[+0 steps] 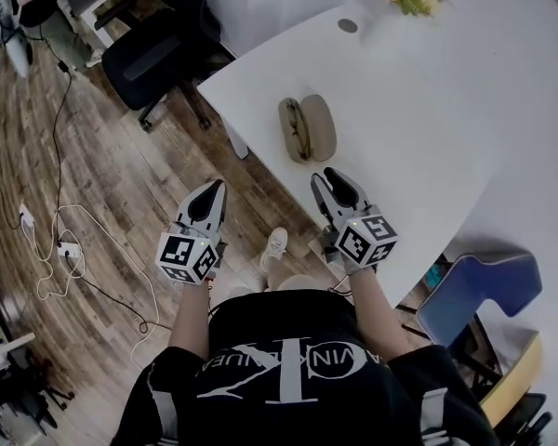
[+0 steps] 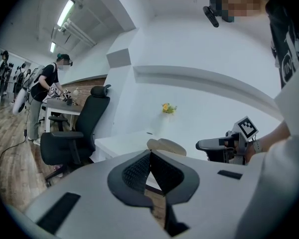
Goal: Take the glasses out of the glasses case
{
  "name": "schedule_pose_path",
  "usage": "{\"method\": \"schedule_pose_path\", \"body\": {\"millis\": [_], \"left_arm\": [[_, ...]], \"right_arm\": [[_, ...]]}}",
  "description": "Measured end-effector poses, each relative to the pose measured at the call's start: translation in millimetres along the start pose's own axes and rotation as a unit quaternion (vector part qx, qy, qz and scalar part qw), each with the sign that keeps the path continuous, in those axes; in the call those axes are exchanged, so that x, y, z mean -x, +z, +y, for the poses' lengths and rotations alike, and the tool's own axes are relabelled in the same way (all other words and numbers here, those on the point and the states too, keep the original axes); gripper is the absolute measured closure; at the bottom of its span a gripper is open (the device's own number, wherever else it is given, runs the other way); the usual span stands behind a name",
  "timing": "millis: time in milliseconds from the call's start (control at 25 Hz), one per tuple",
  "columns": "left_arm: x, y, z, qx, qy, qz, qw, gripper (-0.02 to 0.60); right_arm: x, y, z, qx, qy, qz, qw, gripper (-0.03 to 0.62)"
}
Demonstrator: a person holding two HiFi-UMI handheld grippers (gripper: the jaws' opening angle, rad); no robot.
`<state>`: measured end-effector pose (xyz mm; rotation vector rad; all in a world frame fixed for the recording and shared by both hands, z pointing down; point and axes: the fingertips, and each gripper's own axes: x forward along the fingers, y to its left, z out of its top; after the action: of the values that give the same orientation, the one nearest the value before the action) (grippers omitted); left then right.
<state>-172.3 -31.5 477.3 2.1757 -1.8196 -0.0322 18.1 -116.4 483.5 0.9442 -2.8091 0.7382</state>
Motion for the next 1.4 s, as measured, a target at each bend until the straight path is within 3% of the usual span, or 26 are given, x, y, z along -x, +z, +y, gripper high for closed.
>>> {"method": "schedule_pose_path", "body": {"millis": [400,640,1160,1400], "left_arm": [[-55.2,8.8,14.1,0.002,-0.021,0.014,0.9997,0.568],[-84.3,22.0,13.1,-0.023,-0.029,0.006,0.9993,0.568],[-144.6,18.7,17.3,-0.024,-0.100,0.047,0.9936,0.568],[-171.6,28.1,25.9,-0.026,-0.129,0.056,0.9897,0.568]], "right_arm": [[-49.7,13.8,-19.6,0.019,-0.018,0.043,0.999,0.474],[-69.7,10.1,-35.3,0.024,-0.044,0.078,0.996,0.474],[-95.8,-0.7,-60.9,0.016,-0.122,0.135,0.983,0.474],[-109.9,-2.2,-61.8,0.063,-0.146,0.174,0.972,0.474]]}}
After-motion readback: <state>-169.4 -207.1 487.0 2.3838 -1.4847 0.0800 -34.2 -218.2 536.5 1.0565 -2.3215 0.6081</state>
